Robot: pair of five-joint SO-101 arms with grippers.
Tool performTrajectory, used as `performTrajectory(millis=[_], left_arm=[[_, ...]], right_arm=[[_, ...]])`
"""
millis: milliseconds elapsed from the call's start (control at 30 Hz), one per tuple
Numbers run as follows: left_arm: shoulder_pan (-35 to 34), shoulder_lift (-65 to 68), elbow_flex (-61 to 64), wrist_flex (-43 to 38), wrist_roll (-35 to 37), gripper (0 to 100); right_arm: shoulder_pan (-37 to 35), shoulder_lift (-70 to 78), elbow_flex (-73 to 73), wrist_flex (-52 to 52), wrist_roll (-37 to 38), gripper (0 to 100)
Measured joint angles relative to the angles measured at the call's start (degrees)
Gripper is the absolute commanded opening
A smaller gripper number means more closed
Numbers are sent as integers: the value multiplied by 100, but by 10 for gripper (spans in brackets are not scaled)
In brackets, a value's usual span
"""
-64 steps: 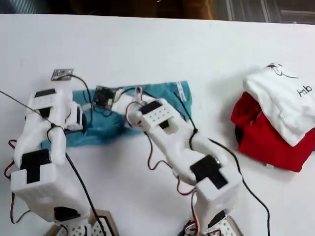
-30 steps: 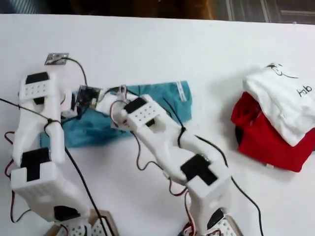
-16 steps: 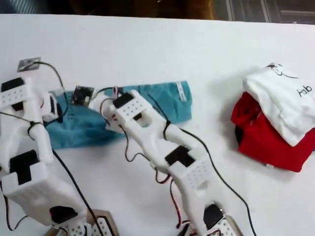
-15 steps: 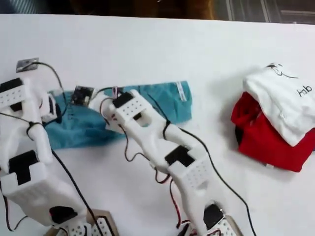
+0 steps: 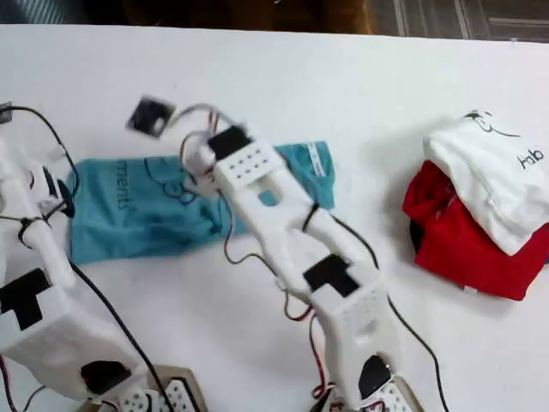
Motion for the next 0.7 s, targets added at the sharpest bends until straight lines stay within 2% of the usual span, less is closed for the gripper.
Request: performTrajectory(millis=[200,367,567,700], left_arm=[[-9,132,-149,721,149,223],[-114,1090,-677,1099,220,224],[-413,2321,-1881,1565,158,224],[-378,2884,-2145,1609,114,222]], right_arm=[[53,-774,-703,1046,-35,18],[185,-1459,-826,1697,-62,18],[580,-2180,-826,2136,-62,18],[756,-2549,-826,2338,-62,18]])
